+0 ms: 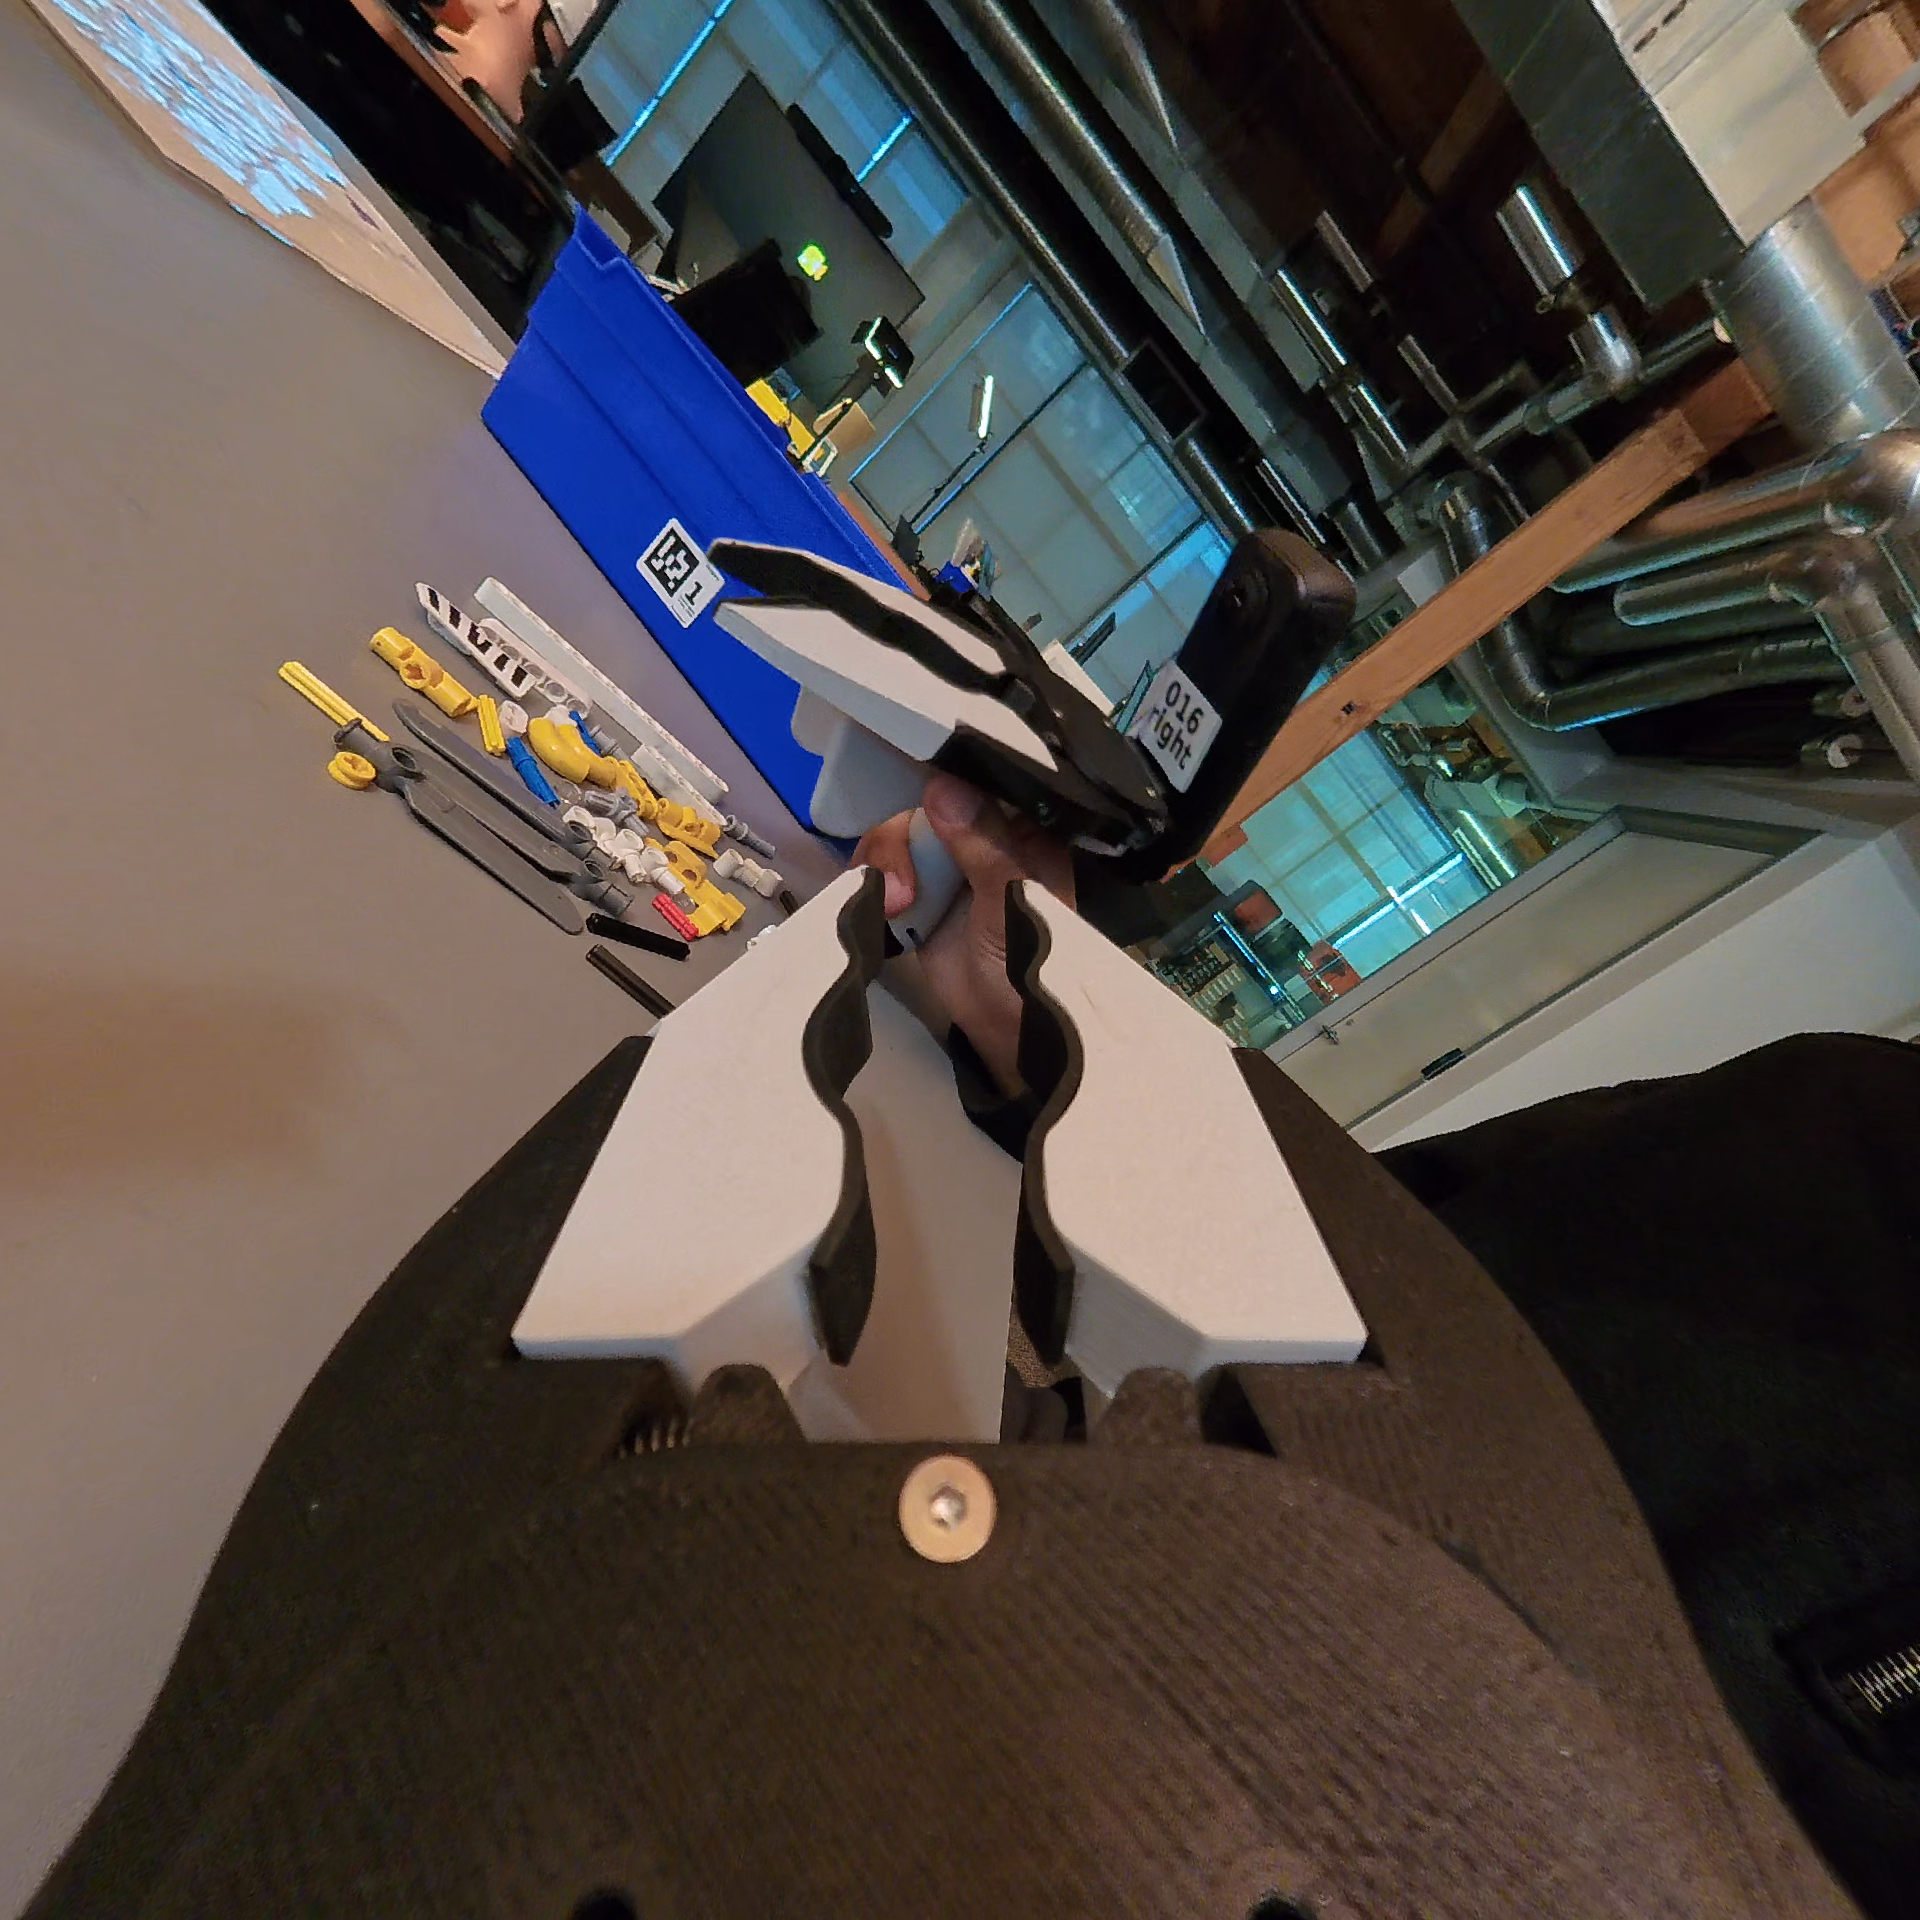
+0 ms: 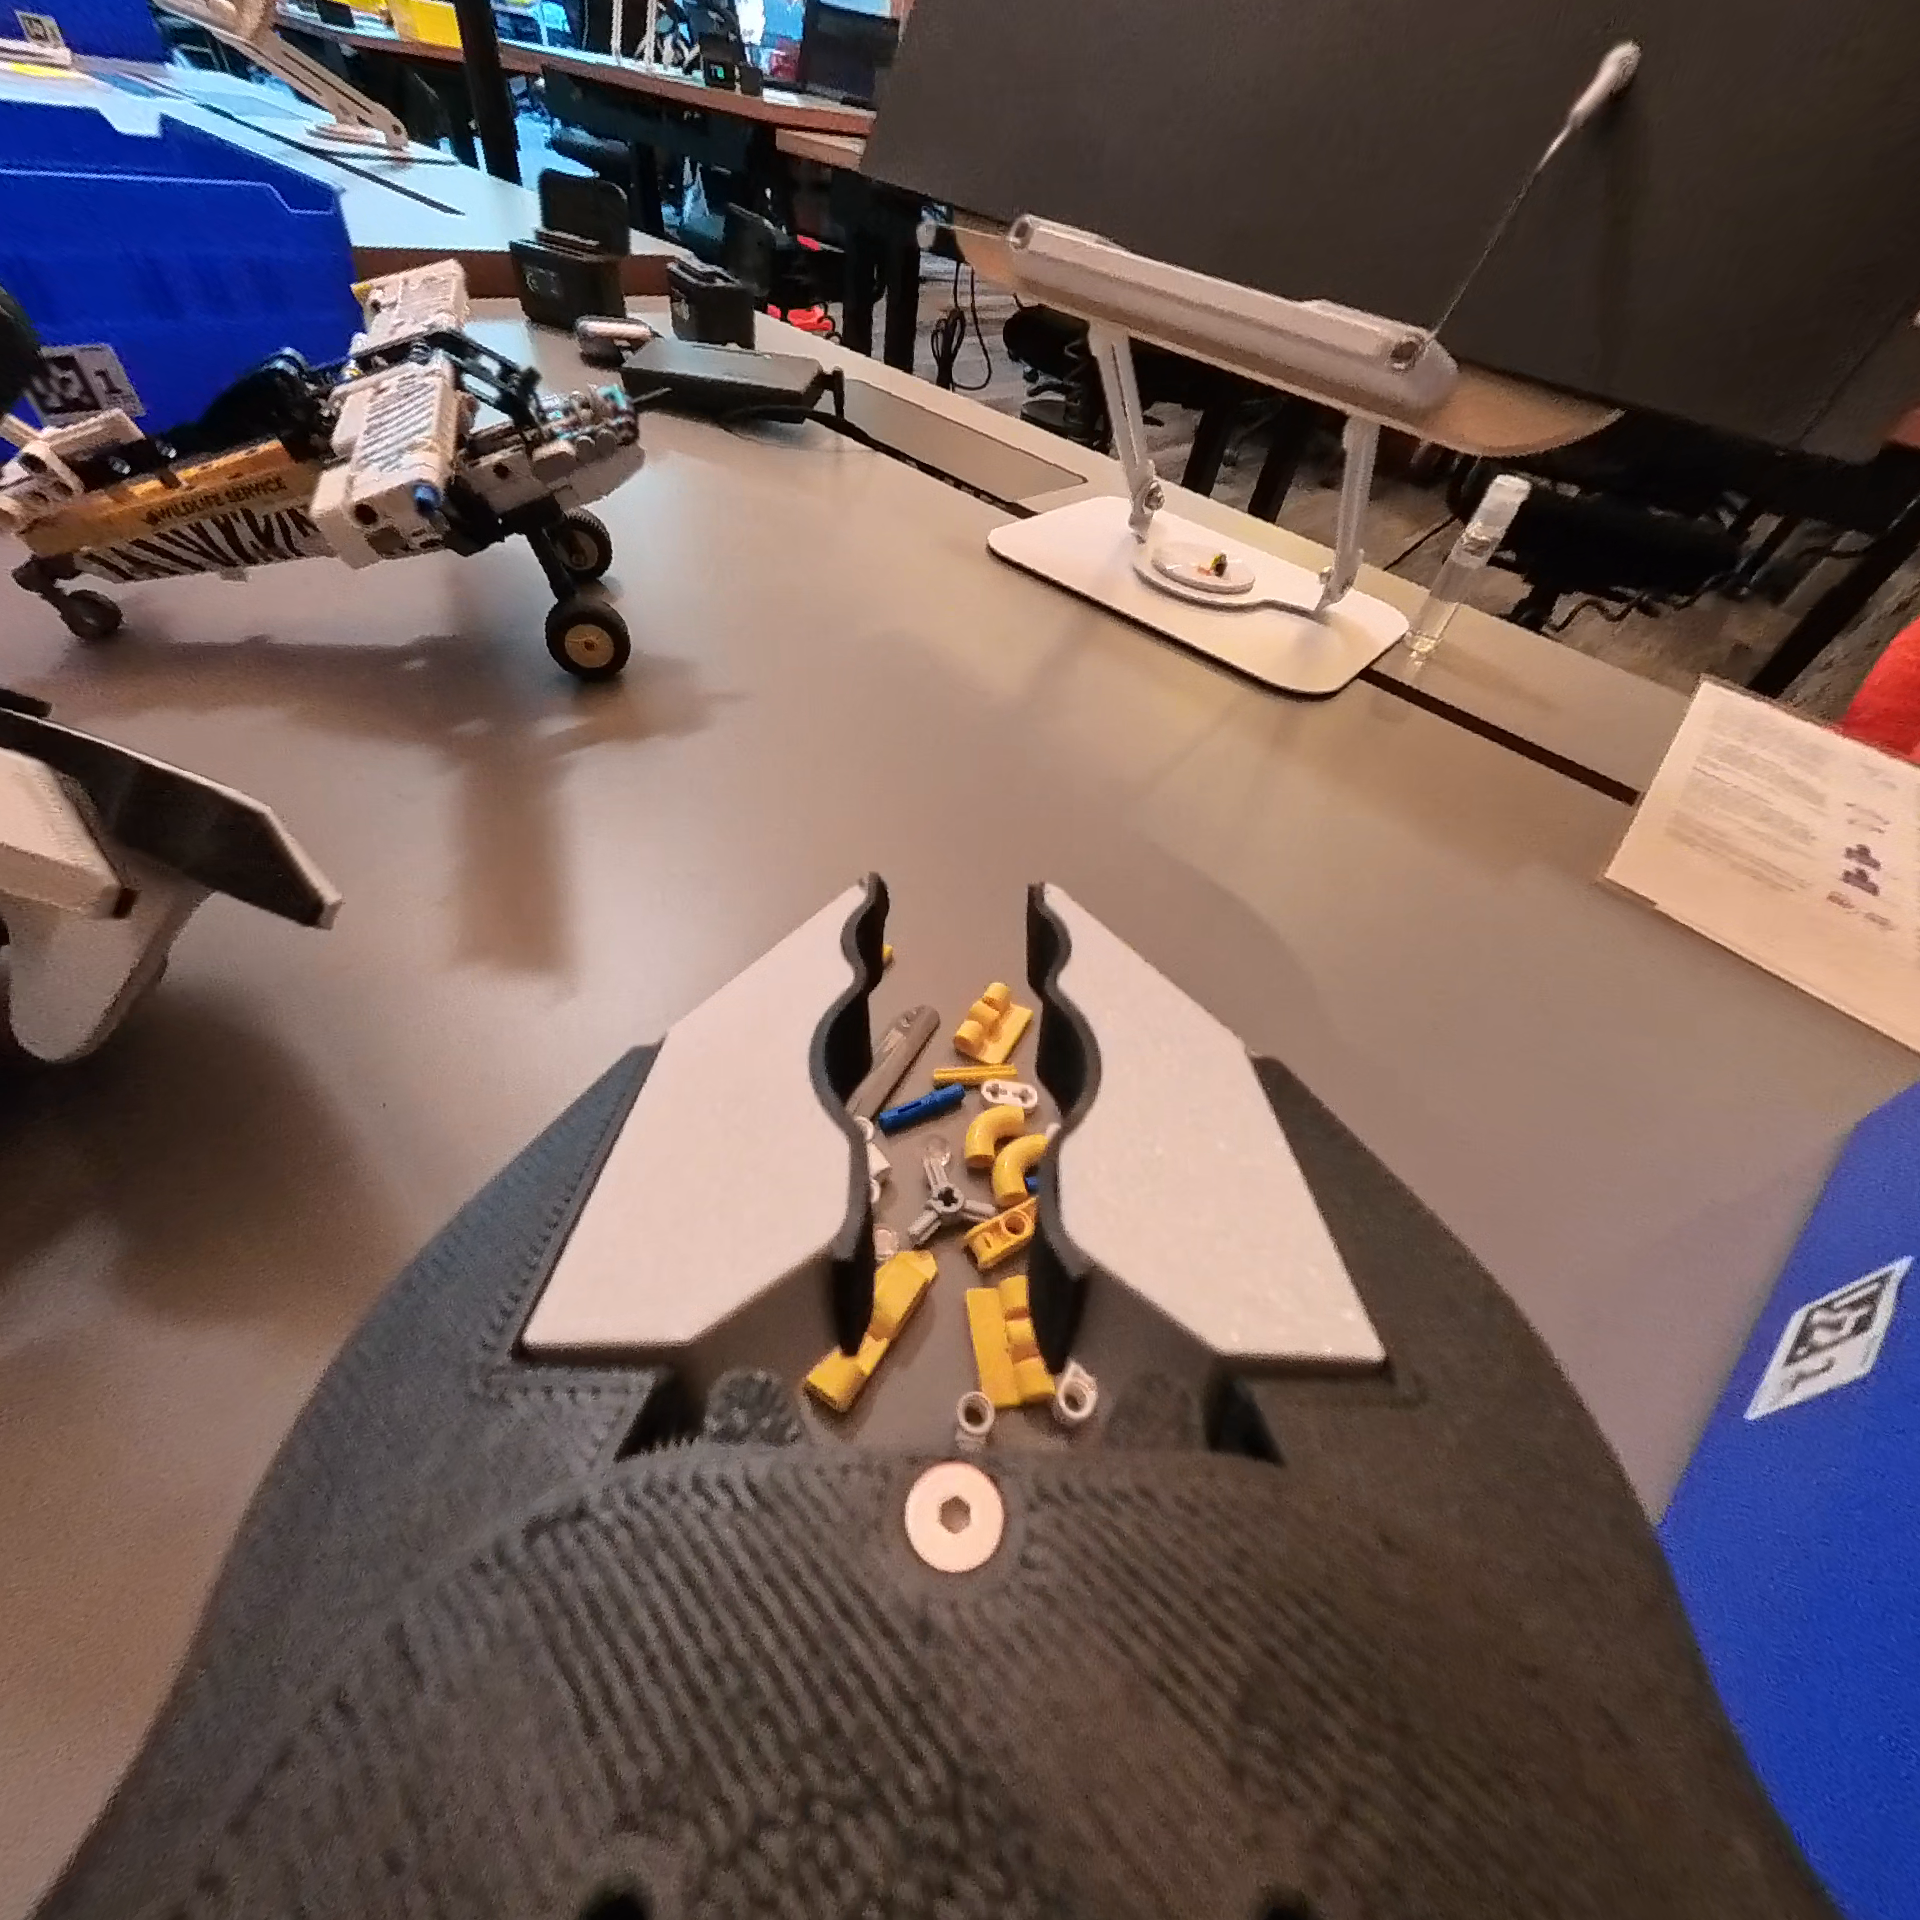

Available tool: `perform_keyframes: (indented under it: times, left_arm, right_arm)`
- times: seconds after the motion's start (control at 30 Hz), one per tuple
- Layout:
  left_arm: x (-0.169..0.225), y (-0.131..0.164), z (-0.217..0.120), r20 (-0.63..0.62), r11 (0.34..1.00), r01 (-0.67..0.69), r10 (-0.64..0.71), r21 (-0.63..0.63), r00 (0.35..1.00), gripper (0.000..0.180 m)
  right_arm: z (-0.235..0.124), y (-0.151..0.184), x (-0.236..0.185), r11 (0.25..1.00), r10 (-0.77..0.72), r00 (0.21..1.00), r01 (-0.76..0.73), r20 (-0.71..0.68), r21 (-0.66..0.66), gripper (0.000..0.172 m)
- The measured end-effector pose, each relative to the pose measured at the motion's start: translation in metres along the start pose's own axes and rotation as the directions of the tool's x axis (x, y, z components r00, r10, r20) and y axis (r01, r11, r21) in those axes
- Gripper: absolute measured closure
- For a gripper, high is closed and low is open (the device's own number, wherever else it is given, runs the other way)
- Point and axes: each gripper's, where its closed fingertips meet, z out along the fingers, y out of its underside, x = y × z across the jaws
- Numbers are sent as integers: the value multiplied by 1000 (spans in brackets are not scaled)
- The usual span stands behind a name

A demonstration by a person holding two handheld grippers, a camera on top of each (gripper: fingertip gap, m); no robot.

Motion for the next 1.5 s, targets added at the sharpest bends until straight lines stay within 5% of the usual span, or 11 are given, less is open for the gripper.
perform_keyframes:
  times: [1.5]
  left_arm:
    - [1, 1, 1, -4, 1000, 4, -4, -1, 1000, 161]
  right_arm:
    - [2, 6, -3, 998, -53, 999, 53, -5, -19, 146]
